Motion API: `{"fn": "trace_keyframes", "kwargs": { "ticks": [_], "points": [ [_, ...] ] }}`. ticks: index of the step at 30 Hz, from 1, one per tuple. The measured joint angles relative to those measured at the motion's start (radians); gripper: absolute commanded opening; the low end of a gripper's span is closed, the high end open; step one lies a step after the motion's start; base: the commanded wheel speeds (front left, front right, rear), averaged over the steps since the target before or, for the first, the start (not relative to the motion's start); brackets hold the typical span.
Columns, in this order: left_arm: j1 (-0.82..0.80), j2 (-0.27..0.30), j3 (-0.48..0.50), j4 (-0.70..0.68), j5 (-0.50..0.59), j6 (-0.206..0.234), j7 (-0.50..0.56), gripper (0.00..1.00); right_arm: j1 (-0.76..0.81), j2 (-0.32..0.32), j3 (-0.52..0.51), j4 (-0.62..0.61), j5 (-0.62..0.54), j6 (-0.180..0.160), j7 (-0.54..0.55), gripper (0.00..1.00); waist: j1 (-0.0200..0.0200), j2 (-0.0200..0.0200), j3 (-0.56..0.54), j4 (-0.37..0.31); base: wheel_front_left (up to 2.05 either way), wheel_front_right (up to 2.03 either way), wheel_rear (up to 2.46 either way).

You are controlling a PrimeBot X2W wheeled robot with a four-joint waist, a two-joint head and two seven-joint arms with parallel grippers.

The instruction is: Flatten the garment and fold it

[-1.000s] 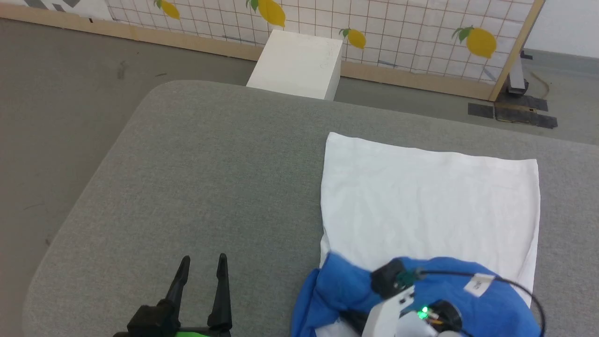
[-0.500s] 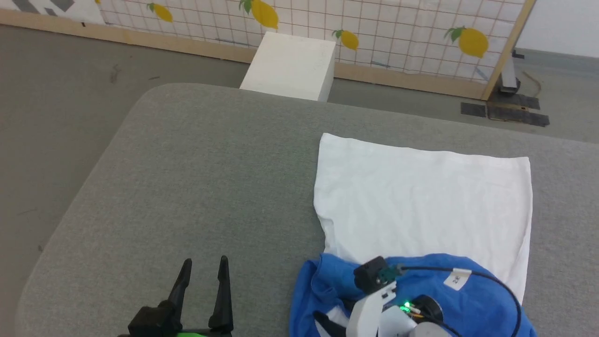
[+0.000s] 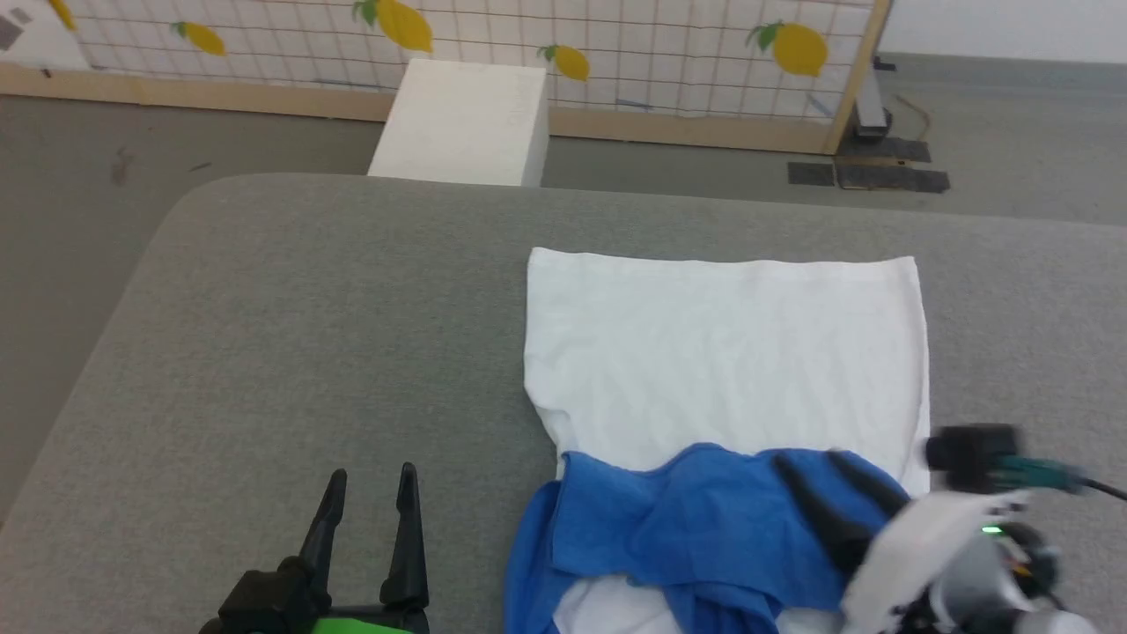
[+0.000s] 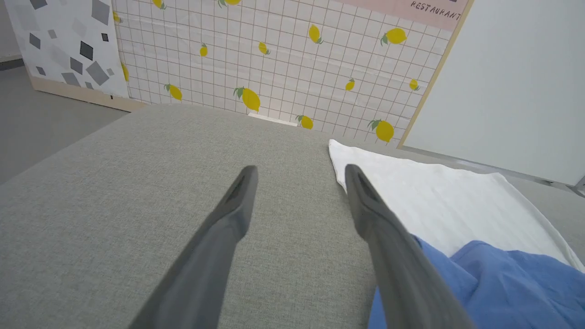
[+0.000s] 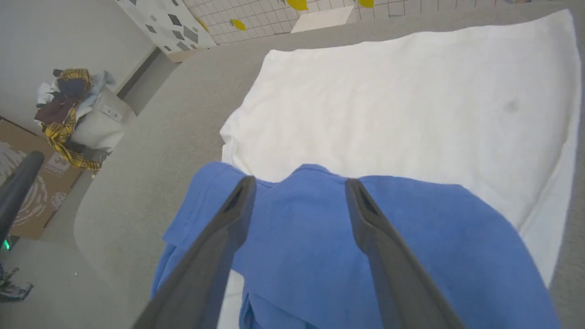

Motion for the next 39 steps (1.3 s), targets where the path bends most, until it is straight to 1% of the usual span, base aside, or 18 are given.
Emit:
{"fn": "trace_keyframes", "kwargs": {
  "ticks": [2,4,6,9,12,16,19,23,26,28,31,34,37,39],
  "points": [
    [0.000,0.002,0.000,-0.006,0.001,0.000,0.000,1.00,0.041,0.016,-0.087,-0.090,-0.033,0.000,-0.069,1.00,0.0000,0.0000,0.005,-0.018,0.00,0.00,0.00],
    [0.000,0.003,0.001,-0.012,0.001,0.000,-0.004,1.00,0.069,0.024,-0.140,-0.149,-0.089,0.000,-0.156,1.00,0.0000,0.0000,0.011,-0.032,0.00,0.00,0.00],
    [-0.001,0.003,0.002,-0.018,0.004,0.000,-0.008,1.00,0.097,0.029,-0.184,-0.176,-0.139,0.000,-0.250,1.00,0.0000,0.0000,0.017,-0.045,0.00,0.00,0.00],
    [0.000,0.003,0.004,-0.022,0.006,0.000,-0.012,1.00,0.158,0.031,-0.240,-0.157,-0.157,0.000,-0.419,1.00,0.0000,0.0000,0.027,-0.065,0.00,0.00,0.00],
    [0.000,0.001,0.008,-0.022,0.016,-0.002,-0.013,1.00,0.199,0.031,-0.253,-0.109,-0.195,0.000,-0.569,1.00,0.0000,0.0000,0.035,-0.083,0.00,0.00,0.00],
    [0.008,-0.005,0.021,-0.032,0.026,-0.003,-0.017,1.00,0.210,0.032,-0.235,-0.035,-0.203,0.000,-0.689,1.00,0.0001,0.0000,0.039,-0.103,0.00,0.00,0.00],
    [0.018,-0.008,0.029,-0.034,0.038,-0.010,-0.017,1.00,0.211,0.032,-0.224,0.004,-0.202,0.000,-0.726,1.00,0.0000,0.0000,0.040,-0.113,0.00,0.00,0.00],
    [0.018,-0.009,0.037,-0.034,0.063,-0.024,-0.017,1.00,0.207,0.033,-0.226,0.021,-0.202,0.000,-0.744,1.00,0.0000,0.0000,0.043,-0.117,0.00,0.00,0.00],
    [-0.003,-0.001,0.035,-0.025,0.067,-0.049,-0.017,1.00,0.196,0.033,-0.239,0.021,-0.203,0.000,-0.748,1.00,0.0001,0.0000,0.049,-0.116,0.00,0.00,0.00],
    [-0.050,0.023,0.029,-0.010,0.075,-0.072,0.001,1.00,0.187,0.033,-0.246,0.018,-0.211,0.000,-0.749,1.00,0.0000,0.0000,0.058,-0.115,0.00,0.00,0.00],
    [-0.161,0.061,0.023,0.004,0.076,-0.106,0.070,1.00,0.173,0.033,-0.255,0.013,-0.213,0.000,-0.749,1.00,0.0001,0.0000,0.078,-0.114,0.00,0.00,0.00],
    [-0.302,0.105,0.004,0.017,0.075,-0.139,0.167,1.00,0.158,0.033,-0.259,0.011,-0.214,0.000,-0.749,1.00,0.0000,0.0000,0.105,-0.114,0.00,0.00,0.00],
    [-0.447,0.123,-0.009,0.043,0.040,-0.159,0.280,1.00,0.139,0.033,-0.256,0.008,-0.215,0.000,-0.749,1.00,0.0001,0.0000,0.138,-0.116,0.00,0.00,0.00],
    [-0.553,0.139,-0.023,0.072,-0.006,-0.169,0.367,1.00,0.123,0.033,-0.253,0.008,-0.215,0.000,-0.749,1.00,0.0001,0.0000,0.166,-0.118,0.00,0.00,0.00]
  ]
}}
